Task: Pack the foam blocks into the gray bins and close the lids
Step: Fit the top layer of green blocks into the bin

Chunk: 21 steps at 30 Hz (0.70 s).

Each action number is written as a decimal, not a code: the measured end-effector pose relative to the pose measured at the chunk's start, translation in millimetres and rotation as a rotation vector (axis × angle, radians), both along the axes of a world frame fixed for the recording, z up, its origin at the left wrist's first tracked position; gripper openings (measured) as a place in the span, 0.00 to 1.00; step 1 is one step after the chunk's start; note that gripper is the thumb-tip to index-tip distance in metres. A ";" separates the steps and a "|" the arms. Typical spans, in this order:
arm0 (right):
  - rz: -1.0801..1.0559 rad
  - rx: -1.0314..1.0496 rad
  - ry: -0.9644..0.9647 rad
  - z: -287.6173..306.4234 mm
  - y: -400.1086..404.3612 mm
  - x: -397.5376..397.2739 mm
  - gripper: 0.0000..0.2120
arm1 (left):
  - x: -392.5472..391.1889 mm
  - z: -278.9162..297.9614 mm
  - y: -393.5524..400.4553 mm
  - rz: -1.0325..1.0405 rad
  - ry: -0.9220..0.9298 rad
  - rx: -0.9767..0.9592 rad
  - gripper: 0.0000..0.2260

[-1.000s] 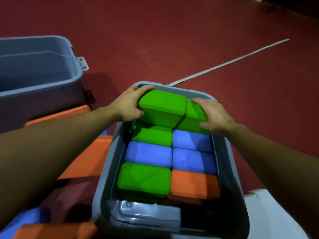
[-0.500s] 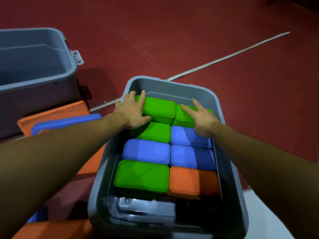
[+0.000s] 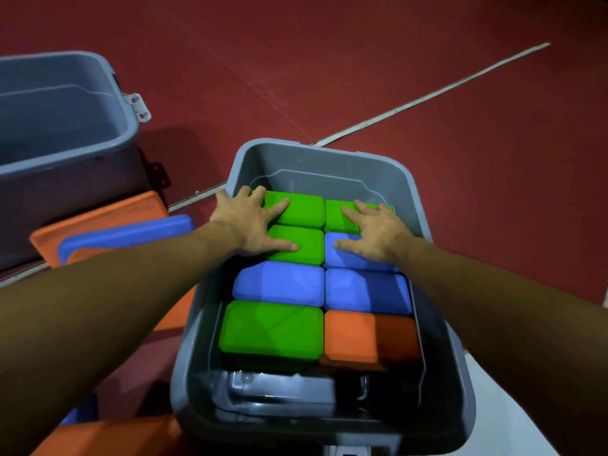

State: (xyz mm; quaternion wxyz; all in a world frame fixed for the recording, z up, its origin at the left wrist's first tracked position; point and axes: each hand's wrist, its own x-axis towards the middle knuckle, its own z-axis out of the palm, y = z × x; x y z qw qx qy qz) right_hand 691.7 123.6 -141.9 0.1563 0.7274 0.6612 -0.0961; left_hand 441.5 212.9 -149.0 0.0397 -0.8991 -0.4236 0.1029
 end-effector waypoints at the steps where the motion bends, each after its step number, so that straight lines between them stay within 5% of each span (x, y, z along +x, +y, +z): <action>1: 0.001 -0.016 0.004 1.0 -1.1 -0.5 0.43 | 0.0 0.4 -0.6 -0.003 0.012 0.002 0.49; 17: -0.114 0.006 0.065 4.8 -7.5 -6.5 0.41 | 15.7 5.9 -28.5 0.129 -0.018 -0.117 0.39; 21: -0.081 0.039 0.128 6.5 -14.7 5.5 0.39 | 9.6 7.4 -31.7 0.083 0.014 -0.131 0.48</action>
